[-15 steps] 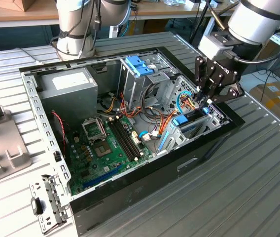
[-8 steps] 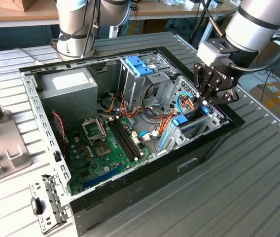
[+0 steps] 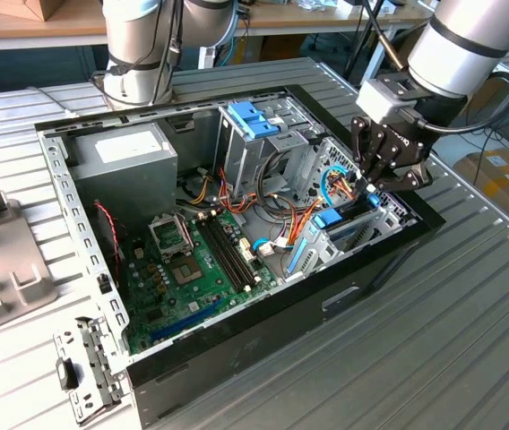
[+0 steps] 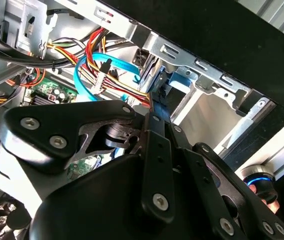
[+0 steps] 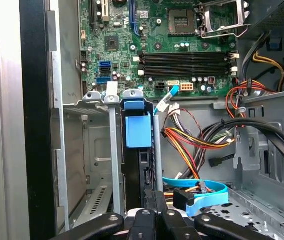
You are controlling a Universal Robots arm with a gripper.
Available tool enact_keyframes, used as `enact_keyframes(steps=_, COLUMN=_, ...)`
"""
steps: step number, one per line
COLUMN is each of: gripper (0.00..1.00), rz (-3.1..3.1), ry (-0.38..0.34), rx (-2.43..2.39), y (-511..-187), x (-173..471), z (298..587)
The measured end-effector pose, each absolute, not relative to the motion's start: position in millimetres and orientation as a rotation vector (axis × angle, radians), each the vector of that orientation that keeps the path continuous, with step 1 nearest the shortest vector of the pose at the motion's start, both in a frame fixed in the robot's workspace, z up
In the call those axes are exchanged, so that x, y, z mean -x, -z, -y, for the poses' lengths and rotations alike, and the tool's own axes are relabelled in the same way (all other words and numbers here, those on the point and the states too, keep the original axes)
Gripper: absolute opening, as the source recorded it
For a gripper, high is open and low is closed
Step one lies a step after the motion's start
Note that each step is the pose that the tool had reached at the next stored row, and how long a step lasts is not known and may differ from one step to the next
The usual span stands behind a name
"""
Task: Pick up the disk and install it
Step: 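Insert the first disk wire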
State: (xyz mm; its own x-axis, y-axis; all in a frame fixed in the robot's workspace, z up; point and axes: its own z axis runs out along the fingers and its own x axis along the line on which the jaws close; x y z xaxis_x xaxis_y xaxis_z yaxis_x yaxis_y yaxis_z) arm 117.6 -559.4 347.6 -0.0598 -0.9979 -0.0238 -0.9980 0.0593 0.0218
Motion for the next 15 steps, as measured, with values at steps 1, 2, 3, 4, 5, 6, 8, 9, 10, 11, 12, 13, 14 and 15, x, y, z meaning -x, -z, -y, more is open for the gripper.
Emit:
enact_keyframes(steps=1, gripper=0.11, rz=-2.285, ry=-0.05, rx=2.153, y=-348.9, x=-118.1, z=559.4)
enact_keyframes(steps=2, gripper=0.11, rz=-2.285, ry=-0.05, rx=2.152, y=-350.5, x=-118.7, z=559.4)
enact_keyframes(steps=3, gripper=0.11, rz=-2.285, ry=-0.05, rx=2.152, y=-351.8, x=-119.5, z=559.4)
enact_keyframes(steps=4, gripper=0.11, rz=-2.285, ry=-0.051, rx=2.152, y=-353.8, x=-121.2, z=559.5)
enact_keyframes(steps=5, gripper=0.11, rz=-2.285, ry=-0.051, rx=2.152, y=-355.8, x=-122.9, z=559.4)
enact_keyframes(steps=6, gripper=0.11, rz=-2.285, ry=-0.051, rx=2.152, y=-357.1, x=-124.0, z=559.4)
enact_keyframes(steps=8, gripper=0.11, rz=-2.285, ry=-0.052, rx=2.152, y=-360.3, x=-126.6, z=559.4)
enact_keyframes(steps=9, gripper=0.11, rz=-2.285, ry=-0.052, rx=2.152, y=-361.8, x=-128.4, z=559.4)
enact_keyframes(steps=10, gripper=0.11, rz=-2.285, ry=-0.053, rx=2.153, y=-363.7, x=-130.8, z=559.4)
enact_keyframes(steps=11, gripper=0.11, rz=-2.286, ry=-0.054, rx=2.153, y=-364.9, x=-132.6, z=559.4)
enact_keyframes(steps=12, gripper=0.11, rz=-2.286, ry=-0.054, rx=2.153, y=-365.8, x=-133.8, z=559.4)
enact_keyframes(steps=13, gripper=0.11, rz=-2.286, ry=-0.054, rx=2.153, y=-366.9, x=-135.1, z=559.4)
enact_keyframes(steps=14, gripper=0.11, rz=-2.286, ry=-0.055, rx=2.153, y=-368.0, x=-136.3, z=559.4)
enact_keyframes(steps=15, gripper=0.11, rz=-2.286, ry=-0.056, rx=2.153, y=-369.8, x=-138.0, z=559.5)
